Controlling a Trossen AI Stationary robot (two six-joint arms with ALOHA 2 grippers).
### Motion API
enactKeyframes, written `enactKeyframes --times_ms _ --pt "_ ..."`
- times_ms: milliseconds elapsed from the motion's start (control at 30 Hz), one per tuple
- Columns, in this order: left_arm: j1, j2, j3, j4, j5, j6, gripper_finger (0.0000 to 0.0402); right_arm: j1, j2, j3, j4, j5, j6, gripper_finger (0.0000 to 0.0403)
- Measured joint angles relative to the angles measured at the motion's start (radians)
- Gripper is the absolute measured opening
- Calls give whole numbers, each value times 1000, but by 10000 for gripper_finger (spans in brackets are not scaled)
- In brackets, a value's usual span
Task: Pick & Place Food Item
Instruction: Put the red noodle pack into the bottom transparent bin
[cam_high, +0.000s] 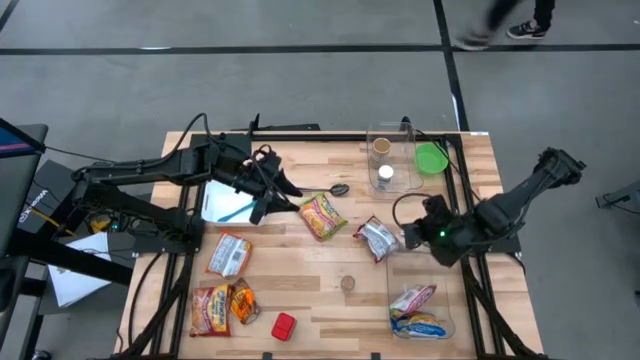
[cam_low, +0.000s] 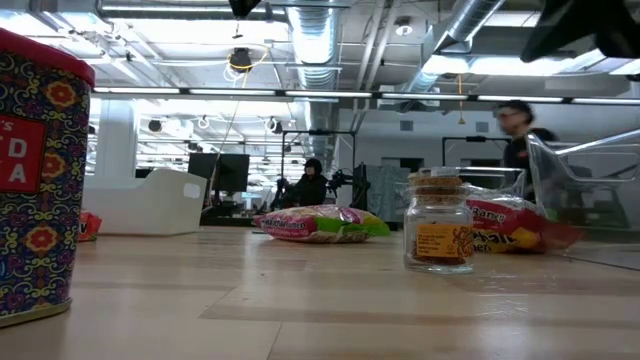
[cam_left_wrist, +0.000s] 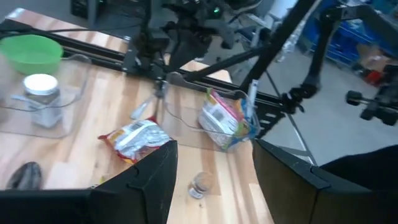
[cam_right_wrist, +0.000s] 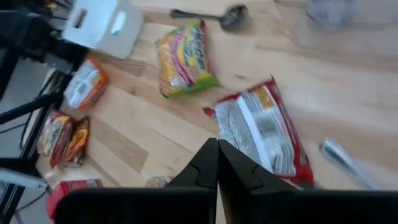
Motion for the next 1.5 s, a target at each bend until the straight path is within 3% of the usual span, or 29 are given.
enactKeyframes --times_ms 233,633,867,1133,1367,1500 --pt "0 0 0 1 -115 -40 204 -59 -114 0 9 -27 -232 9" --pt "-19 0 0 37 -271 -117 204 -369 -329 0 -307 -354 -357 133" --pt "-19 0 0 108 -295 -131 204 -582 -349 0 -374 -503 -480 138" --pt "-19 0 0 125 -295 -131 204 -758 -212 0 -220 -677 -795 122" --pt "-32 0 0 125 -294 -131 204 -852 2 0 -83 -821 -988 154" --pt "-44 0 0 125 -294 -130 204 -861 101 0 33 -913 -1009 170"
